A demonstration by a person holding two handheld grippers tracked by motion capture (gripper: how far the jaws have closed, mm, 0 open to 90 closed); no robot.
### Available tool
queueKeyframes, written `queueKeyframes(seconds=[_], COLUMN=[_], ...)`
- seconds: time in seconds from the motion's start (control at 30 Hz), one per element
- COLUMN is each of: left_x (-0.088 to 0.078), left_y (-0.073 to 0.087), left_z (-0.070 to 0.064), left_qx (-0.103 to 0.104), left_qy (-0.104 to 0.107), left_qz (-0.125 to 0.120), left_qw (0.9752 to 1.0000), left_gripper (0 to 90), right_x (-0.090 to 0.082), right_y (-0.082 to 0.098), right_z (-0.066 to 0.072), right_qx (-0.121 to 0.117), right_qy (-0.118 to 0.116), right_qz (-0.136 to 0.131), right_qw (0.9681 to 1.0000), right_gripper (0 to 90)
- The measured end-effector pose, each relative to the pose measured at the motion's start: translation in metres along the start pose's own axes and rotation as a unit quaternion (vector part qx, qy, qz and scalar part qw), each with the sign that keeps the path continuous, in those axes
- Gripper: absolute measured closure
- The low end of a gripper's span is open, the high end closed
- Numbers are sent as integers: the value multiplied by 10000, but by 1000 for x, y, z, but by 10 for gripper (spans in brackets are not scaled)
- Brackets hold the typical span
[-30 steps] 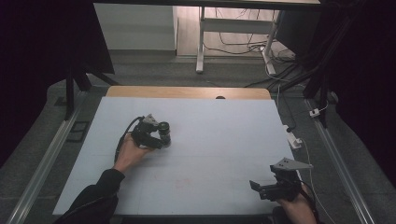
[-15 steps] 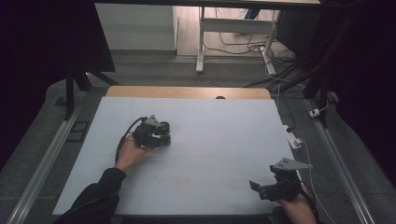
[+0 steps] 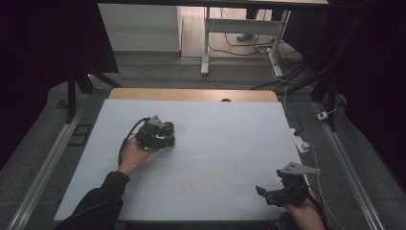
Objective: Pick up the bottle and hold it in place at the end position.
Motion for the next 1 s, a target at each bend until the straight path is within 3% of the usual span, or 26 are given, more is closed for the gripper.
queueKeyframes(seconds=[0.27, 0.67, 1.0], left_x=[-5, 1, 15], left_y=[-21, -47, -51], left_z=[-13, -37, -55], left_qx=[170, 377, 625], left_qy=[151, 363, 524], left_qz=[-81, -154, -92], left_qw=[9997, 9985, 9966], left_gripper=[534, 535, 535], right_x=[0, 0, 0], right_y=[0, 0, 0], right_z=[0, -1, -1], right_qx=[10, 20, 30], right_qy=[-9, -25, -30], right_qz=[5, 6, -2], right_qw=[10000, 10000, 10000], right_gripper=[0, 0, 0])
Point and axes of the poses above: each handheld gripper's, and its own axes: x roughly forward along the jaws, y roughly out of its underside, z roughly to its left, the point moved 3 cm from there along x, roughly forward along the jaws, and after that the axes turned 15 degrees about -y, right-handed, at the moved point
